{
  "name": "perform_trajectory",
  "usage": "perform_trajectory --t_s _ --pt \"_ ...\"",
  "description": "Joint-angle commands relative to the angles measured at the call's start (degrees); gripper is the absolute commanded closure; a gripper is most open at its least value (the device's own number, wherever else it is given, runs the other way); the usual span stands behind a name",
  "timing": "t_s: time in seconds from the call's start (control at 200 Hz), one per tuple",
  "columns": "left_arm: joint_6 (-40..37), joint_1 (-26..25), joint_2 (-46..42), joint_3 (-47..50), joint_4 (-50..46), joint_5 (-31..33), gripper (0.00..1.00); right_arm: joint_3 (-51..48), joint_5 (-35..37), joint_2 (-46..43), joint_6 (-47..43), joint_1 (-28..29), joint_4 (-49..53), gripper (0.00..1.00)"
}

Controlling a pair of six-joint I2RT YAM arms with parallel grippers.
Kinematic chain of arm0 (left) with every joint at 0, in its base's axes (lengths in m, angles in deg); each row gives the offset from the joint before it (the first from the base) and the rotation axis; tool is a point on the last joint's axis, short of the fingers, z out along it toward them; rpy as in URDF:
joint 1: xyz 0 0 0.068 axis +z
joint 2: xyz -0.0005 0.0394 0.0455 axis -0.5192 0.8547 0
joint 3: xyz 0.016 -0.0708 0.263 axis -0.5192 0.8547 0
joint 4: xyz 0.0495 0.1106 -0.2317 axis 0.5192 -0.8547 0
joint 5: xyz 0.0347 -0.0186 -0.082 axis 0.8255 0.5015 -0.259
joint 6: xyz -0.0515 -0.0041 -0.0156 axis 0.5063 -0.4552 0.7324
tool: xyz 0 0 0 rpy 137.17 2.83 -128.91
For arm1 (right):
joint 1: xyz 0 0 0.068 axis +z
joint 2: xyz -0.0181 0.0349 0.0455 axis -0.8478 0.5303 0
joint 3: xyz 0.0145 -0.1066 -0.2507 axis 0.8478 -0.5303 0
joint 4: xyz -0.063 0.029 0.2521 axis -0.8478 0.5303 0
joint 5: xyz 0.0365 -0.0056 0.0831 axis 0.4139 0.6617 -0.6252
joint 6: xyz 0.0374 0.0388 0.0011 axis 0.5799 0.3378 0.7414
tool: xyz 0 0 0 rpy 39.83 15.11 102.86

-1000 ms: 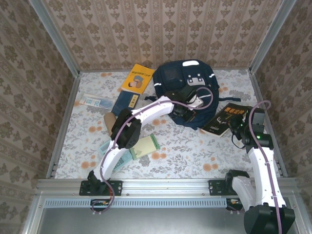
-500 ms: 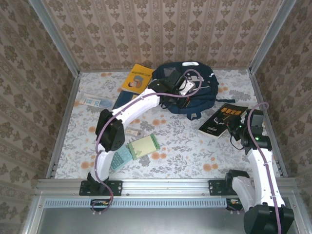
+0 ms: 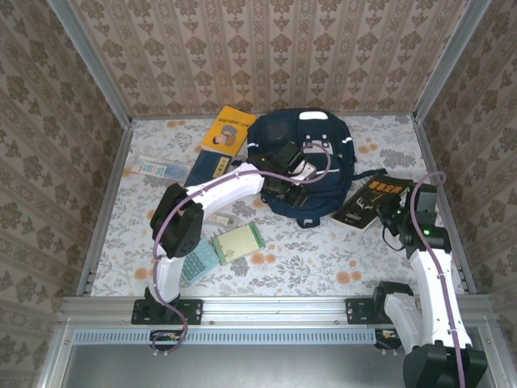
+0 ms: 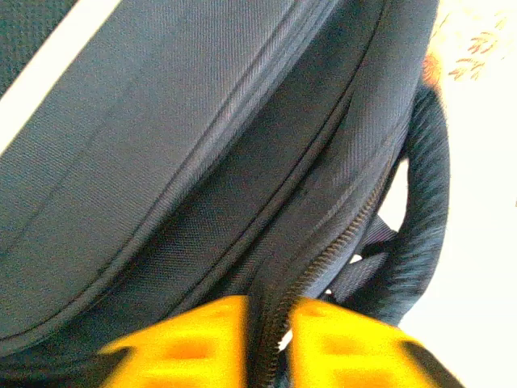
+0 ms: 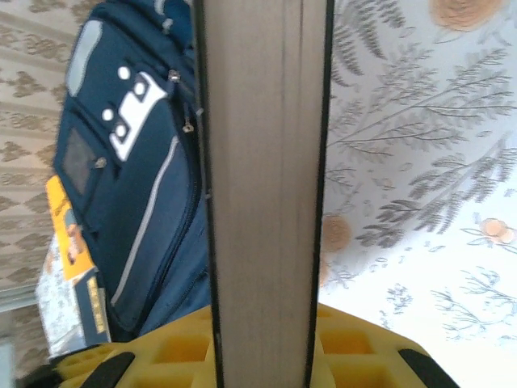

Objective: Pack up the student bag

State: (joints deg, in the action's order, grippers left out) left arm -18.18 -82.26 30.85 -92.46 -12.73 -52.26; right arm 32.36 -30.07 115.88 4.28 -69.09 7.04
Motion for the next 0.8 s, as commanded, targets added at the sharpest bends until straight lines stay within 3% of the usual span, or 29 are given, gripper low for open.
perform_trajectory --t_s 0.0,0.035,0.165,0.465,0.795 --pt "1.85 -0.70 -1.79 -4.17 1.32 -2.65 0.57 5.27 6.69 -0.52 -2.53 -0.31 3.94 1.00" --pt "1.73 -1.33 -1.29 -5.20 1.64 -2.92 0.52 6.34 8.51 -0.33 -2.88 -0.31 5.23 1.00" --pt "1.94 -3.26 3.05 -10.58 0.90 -2.88 0.52 9.08 11.31 0.36 -3.87 -0.31 7.14 1.00" --pt "0.06 -5.14 13.29 -20.52 -1.08 -2.78 0.54 7.76 8.90 -0.10 -2.48 -0.20 6.70 1.00" --pt "-4.77 -7.03 19.38 -24.76 -4.31 2.55 0.49 7.02 8.01 -0.11 -1.86 -0.13 6.37 1.00"
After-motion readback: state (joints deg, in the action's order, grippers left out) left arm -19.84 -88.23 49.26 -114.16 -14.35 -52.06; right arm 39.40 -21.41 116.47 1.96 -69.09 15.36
